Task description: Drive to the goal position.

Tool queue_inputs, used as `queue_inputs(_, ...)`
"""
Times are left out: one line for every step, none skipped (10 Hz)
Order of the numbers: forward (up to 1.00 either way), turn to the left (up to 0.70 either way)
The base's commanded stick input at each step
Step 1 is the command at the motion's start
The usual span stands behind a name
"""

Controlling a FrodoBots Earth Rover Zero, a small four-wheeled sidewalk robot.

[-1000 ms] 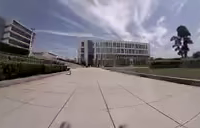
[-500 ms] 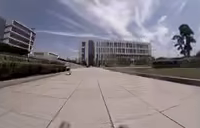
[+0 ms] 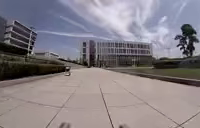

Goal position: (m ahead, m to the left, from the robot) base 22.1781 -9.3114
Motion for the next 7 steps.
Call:
queue_inputs(0.7, 0.0)
queue_inputs(0.7, 0.0)
queue_inputs(0.7, 0.0)
queue_inputs(0.7, 0.0)
queue_inputs(0.7, 0.0)
queue_inputs(0.7, 0.0)
queue_inputs(0.7, 0.0)
